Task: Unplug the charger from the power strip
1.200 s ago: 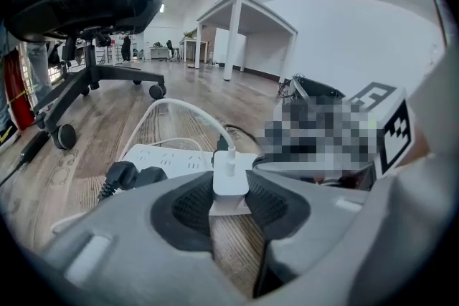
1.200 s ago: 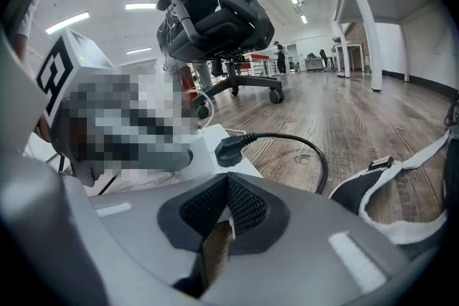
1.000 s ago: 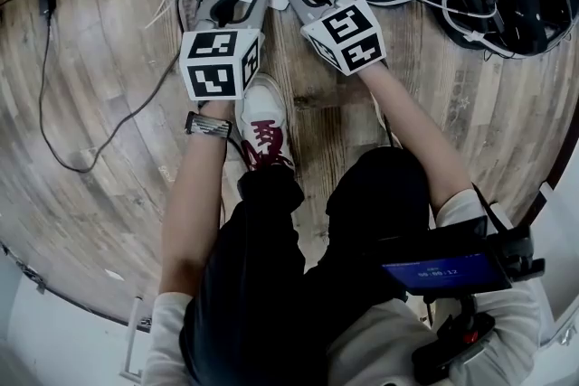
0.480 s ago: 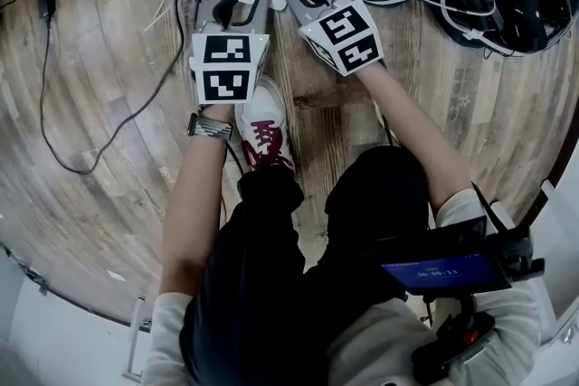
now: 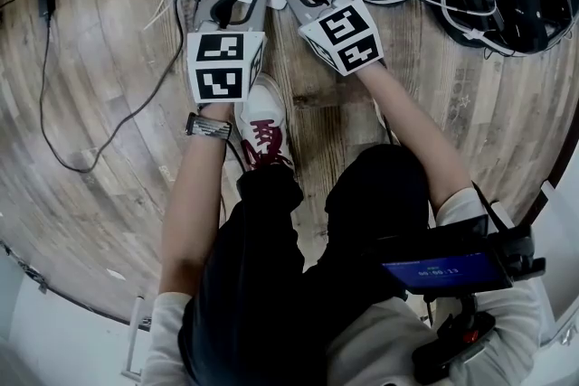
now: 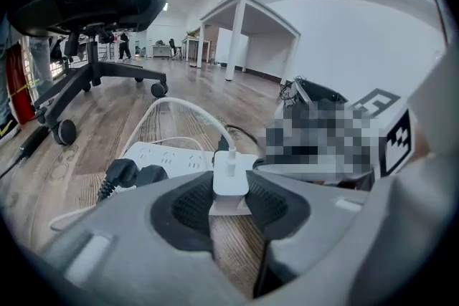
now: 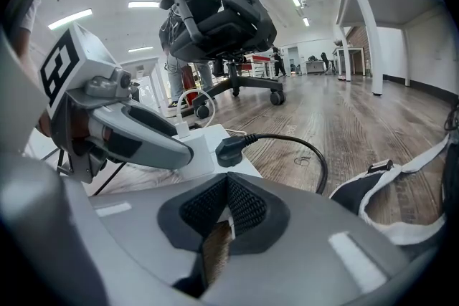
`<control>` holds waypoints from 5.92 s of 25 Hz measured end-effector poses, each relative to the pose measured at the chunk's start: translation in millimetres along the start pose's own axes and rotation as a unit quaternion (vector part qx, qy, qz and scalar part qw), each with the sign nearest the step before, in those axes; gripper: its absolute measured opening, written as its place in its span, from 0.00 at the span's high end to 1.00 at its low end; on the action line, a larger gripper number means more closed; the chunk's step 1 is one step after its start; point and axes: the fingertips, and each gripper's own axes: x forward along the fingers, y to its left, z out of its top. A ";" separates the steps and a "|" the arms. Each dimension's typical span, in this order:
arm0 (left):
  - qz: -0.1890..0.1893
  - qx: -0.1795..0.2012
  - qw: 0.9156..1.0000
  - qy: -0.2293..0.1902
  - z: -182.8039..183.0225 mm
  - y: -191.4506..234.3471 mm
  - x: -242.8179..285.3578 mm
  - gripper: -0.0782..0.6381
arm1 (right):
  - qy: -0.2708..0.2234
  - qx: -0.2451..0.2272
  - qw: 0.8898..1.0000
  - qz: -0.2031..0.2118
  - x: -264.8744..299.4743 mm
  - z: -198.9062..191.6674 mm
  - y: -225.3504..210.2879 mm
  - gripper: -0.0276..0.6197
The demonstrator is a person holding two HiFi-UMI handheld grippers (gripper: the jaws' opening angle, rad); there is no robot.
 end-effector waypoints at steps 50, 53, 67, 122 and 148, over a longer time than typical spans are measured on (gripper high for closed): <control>0.003 0.020 1.000 -0.003 2.7 3.7 -2.0 0.70 | -0.006 -0.017 1.000 0.010 0.6 1.6 2.2 0.96; 0.012 0.054 0.998 0.002 2.7 2.1 -1.4 0.70 | -0.004 -0.019 1.000 0.011 0.7 1.2 1.9 0.96; -0.006 -0.001 1.000 0.006 2.9 5.3 -2.8 0.69 | -0.006 -0.018 1.000 0.012 0.7 2.3 3.3 0.96; 0.007 0.067 0.998 0.005 12.6 4.1 -9.0 0.70 | -0.005 -0.021 1.000 0.019 1.3 3.8 5.5 0.96; 0.009 -0.004 0.999 -0.037 18.8 13.9 -23.2 0.70 | -0.008 -0.016 1.000 0.016 0.9 4.3 5.1 0.96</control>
